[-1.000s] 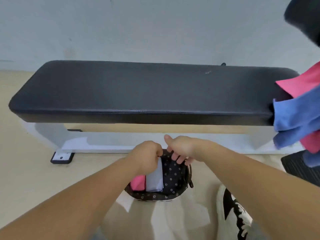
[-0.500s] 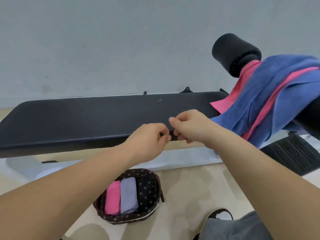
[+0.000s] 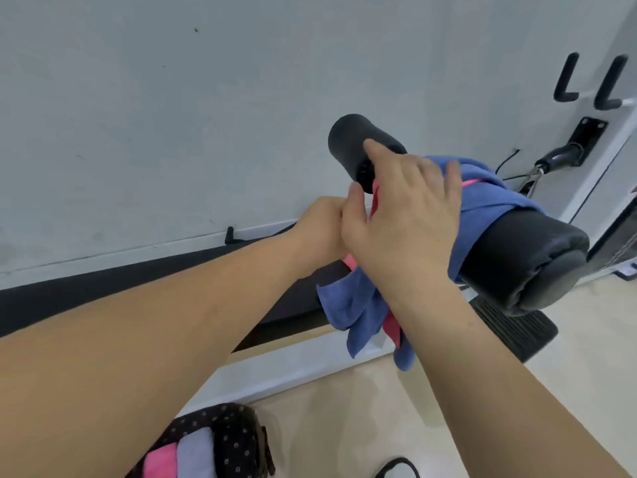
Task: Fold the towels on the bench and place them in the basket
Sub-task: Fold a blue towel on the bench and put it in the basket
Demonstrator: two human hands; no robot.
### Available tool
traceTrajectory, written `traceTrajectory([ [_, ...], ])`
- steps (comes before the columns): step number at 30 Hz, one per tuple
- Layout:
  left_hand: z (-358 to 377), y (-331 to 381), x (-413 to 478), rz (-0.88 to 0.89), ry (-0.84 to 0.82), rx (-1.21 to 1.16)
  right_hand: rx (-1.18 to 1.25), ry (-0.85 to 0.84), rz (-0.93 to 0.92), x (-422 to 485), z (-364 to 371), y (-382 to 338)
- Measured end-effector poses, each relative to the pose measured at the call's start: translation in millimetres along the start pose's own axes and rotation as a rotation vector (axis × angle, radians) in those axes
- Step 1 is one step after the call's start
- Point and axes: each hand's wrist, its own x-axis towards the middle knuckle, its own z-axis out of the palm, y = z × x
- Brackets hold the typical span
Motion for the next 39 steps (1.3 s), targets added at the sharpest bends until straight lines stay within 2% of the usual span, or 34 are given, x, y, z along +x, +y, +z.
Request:
traceTrajectory([
  [1, 6.0, 5.4, 11.9, -0.004, 0.002, -0.083, -0.089, 0.002, 0.05, 4.7, -1.6, 9.2],
  [3, 22.0, 11.2, 31.1, -0.034, 0.019, -0.196, -0.177, -0.113, 0.156, 7.8, -0.4, 33.2],
  [5, 36.8, 13.4, 44.4, -0.115, 0.02, -0.252, -0.232, -0.176, 0.143, 3.6, 4.0, 53.5],
  [7, 42.4, 12.6, 55.4, -0.156, 0.011, -0.281, -0.237, -0.152, 0.124, 0.3, 7.6, 60.9],
  [13, 22.9, 21.0, 56.9, -0.208, -0.058, -0.454, -0.279, -0.188, 0.109, -1.8, 12.8, 59.6],
  [17, -3.2, 33.1, 52.5, -0.183, 0.013, -0.474, -0.314, -0.199, 0.144, 0.0, 15.1, 55.2],
  [20, -22.6, 38.3, 46.1, -0.075, 0.206, -0.384, -0.344, -0.228, 0.174, 1.3, 17.3, 50.3],
  [22, -35.7, 40.8, 41.6, 0.031, 0.467, -0.335, -0.389, -0.271, 0.174, 1.2, 17.4, 47.1],
  [24, -51.8, 41.9, 37.8, 0.064, 0.685, -0.399, -0.405, -0.299, 0.166, 1.7, 18.0, 42.5],
  [28, -87.1, 39.3, 27.3, 0.011, 0.854, -0.596, -0.392, -0.352, 0.229, 5.1, 22.6, 32.0],
  [31, -118.3, 35.9, 12.5, 0.067, 0.907, -0.486, -0.379, -0.335, 0.274, 8.9, 22.4, 25.7],
  [33, -136.5, 32.9, -2.5, 0.121, 0.814, -0.301, -0.194, -0.289, 0.205, 5.8, 24.2, 10.6],
  [34, -142.5, 32.7, -12.4, 0.133, 0.701, -0.233, -0.017, -0.281, 0.131, 2.7, 25.4, -2.1],
  [37, -152.4, 26.1, -48.0, 0.081, 0.247, -0.06, 0.571, -0.462, 0.058, -11.2, 30.8, -44.9],
  [39, -162.6, 15.0, -72.2, 0.069, 0.102, 0.065, 0.76, -0.574, 0.115, -14.8, 29.8, -67.9],
])
